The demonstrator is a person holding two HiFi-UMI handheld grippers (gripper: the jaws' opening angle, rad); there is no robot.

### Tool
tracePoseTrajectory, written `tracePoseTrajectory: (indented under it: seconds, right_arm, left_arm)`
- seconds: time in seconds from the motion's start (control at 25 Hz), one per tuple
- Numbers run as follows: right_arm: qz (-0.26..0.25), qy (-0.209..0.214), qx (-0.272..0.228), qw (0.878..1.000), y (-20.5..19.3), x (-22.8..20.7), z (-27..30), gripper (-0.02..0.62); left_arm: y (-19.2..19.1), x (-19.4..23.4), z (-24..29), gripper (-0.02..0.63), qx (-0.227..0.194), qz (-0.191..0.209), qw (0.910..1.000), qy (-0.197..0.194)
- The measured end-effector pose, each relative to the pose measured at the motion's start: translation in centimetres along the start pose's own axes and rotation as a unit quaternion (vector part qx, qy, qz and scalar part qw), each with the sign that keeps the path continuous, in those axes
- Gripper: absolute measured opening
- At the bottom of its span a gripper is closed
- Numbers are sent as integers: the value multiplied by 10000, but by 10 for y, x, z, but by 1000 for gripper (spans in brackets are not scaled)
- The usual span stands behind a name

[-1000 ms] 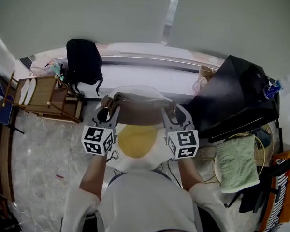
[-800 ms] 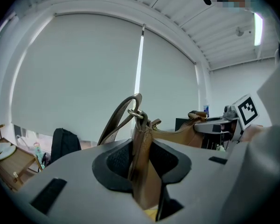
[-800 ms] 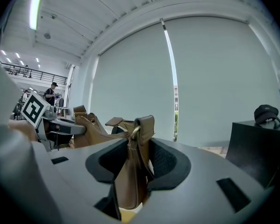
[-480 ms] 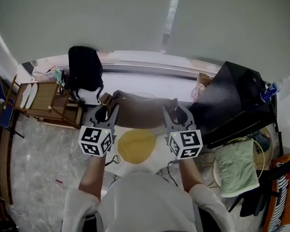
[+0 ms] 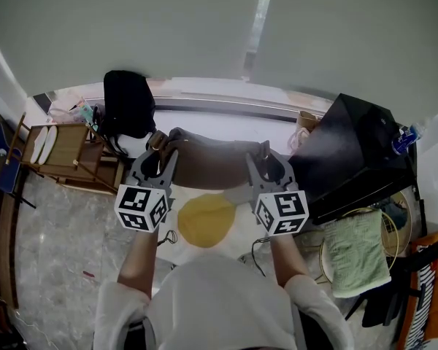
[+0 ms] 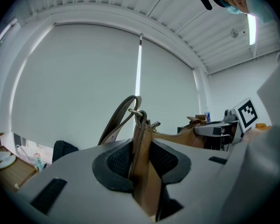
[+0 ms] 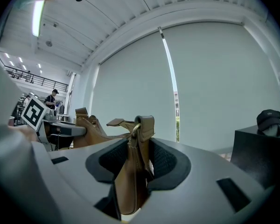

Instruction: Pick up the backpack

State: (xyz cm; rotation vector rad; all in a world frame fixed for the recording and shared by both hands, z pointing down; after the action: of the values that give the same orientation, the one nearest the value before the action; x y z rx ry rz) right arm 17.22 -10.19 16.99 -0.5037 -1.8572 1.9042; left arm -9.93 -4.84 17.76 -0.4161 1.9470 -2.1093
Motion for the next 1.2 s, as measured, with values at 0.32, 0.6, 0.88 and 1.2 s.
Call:
tracePoseTrajectory:
  seconds: [0.32,0.6,0.88,1.2]
  right_arm:
    - [-25,-9,-71,10000,10,-2,1,166]
    - [-130,-19,-155,9998,16,0,-1,166]
    - [-104,-21,-137,9999,13,0,-2,164]
    - [-84,-26,-81,9999,10,-1,-2,164]
  left_arm:
    - [8,-1,-2,124,-113,15,9999,-34]
    - [11,-3,-7,124,-204,-15,9998,-32]
    - [10,-5,-8,124,-156,-34,9999,-25]
    - [7,-5,-7,124,-105,-92,9999,-43]
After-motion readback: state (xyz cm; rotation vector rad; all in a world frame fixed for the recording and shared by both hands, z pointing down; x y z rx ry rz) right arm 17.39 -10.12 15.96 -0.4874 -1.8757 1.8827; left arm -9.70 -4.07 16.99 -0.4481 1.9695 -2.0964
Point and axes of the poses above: the fingertips, and each gripper's own axes: z forward along the fingers, x to its left, y out of its top, the point moved 9 cm from there along -z, backward along the fingers, and after that the axes turned 6 degrees about -y, right-handed, at the moved point
